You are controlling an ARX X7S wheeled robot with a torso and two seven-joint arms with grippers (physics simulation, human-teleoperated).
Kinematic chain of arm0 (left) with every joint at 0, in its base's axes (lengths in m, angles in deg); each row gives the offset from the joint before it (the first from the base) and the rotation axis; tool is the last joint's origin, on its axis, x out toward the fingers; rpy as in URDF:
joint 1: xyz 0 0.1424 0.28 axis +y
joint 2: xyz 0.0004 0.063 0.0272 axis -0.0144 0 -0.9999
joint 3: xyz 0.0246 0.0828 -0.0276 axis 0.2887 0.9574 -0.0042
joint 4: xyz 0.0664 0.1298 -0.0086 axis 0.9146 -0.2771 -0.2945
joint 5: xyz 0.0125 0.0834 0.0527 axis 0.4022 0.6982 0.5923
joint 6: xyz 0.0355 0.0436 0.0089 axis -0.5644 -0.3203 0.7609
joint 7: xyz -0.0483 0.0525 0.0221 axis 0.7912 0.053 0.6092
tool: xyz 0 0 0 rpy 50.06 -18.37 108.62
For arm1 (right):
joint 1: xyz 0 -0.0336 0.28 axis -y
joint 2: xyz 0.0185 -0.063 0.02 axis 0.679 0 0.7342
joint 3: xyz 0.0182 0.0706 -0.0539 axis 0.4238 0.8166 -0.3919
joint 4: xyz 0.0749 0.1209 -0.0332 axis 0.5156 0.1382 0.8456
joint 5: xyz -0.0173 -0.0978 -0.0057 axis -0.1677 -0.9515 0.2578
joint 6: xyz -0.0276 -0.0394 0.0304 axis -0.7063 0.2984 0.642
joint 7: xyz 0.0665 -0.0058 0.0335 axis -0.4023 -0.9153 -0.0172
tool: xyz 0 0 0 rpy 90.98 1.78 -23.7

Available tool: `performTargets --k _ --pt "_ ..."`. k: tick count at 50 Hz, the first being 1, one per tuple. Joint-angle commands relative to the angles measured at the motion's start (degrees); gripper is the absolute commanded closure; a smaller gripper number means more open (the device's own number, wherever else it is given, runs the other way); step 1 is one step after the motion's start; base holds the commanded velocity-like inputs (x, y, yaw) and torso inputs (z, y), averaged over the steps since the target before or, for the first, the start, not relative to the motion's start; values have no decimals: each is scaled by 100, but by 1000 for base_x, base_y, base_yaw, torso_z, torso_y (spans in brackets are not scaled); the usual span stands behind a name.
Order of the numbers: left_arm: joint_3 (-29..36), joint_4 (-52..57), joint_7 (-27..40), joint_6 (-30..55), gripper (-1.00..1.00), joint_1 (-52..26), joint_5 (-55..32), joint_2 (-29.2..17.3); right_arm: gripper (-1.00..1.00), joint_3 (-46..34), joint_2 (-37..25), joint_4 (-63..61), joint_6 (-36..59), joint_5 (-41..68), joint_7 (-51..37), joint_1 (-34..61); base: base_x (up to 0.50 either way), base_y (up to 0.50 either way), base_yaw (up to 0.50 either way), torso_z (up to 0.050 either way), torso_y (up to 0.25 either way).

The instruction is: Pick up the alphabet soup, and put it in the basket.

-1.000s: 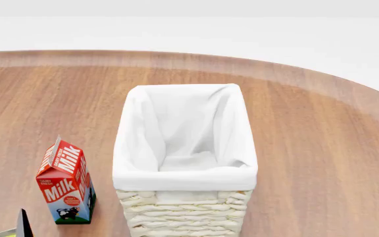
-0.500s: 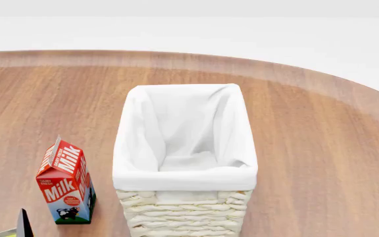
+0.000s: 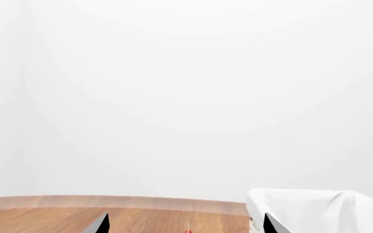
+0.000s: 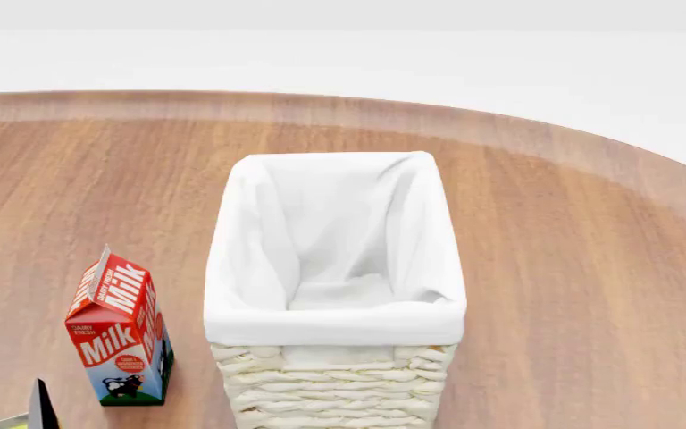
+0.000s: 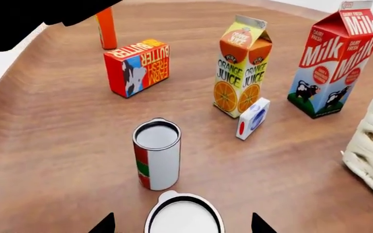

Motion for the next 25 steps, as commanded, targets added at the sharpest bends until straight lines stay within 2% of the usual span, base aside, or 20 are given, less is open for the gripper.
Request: performTargets --k 1,25 --pt "7 -17 17 -24 -100 2 -2 -14 -100 -27 70 146 49 -70 -50 51 0 0 0 0 0" --pt "24 -7 57 -19 -100 -22 -15 -40 -100 -178 233 324 239 -180 0 238 0 0 0 0 0"
